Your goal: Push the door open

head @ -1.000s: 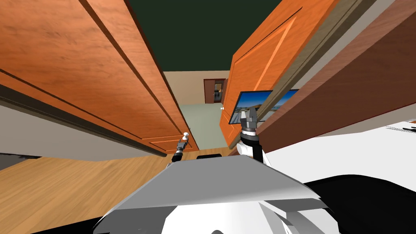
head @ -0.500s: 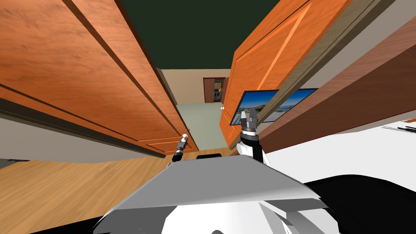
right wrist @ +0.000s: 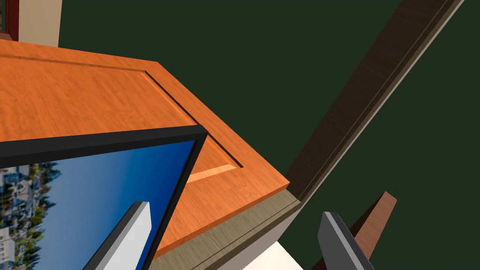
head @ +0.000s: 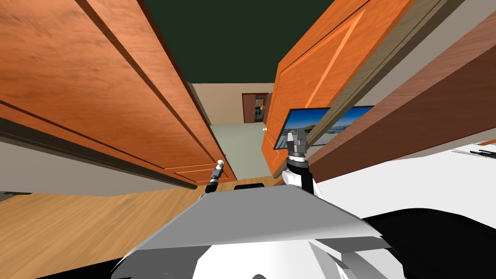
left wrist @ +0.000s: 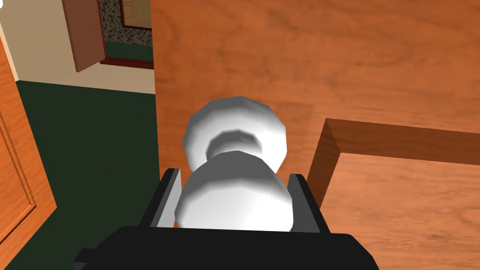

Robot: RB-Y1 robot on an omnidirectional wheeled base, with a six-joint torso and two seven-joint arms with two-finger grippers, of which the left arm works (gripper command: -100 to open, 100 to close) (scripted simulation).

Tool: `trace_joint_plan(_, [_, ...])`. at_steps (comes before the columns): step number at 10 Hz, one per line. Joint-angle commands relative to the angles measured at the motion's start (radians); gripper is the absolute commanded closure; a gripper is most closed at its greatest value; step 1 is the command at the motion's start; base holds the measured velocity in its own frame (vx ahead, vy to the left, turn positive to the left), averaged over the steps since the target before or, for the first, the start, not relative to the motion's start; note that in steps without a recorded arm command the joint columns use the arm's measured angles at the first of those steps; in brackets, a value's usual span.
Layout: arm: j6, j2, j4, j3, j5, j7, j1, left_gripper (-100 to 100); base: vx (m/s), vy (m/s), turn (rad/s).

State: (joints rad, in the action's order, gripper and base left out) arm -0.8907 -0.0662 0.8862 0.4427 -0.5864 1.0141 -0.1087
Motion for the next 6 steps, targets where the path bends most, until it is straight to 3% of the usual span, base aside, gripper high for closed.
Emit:
trace_joint_plan(1, [-0.001, -0.002, 0.005, 0.000, 0.016, -0.037, 0.003, 100, 0.022, 0.004, -0.020])
trace_joint_plan(5, [-0.001, -0.005, 0.005, -0.001, 0.072, -0.147, 0.005, 100, 0.031, 0.004, -0.044])
trace_joint_plan(6, [-0.001, -0.005, 0.005, -0.001, 0.072, -0.155, 0.005, 100, 0.034, 0.018, -0.031])
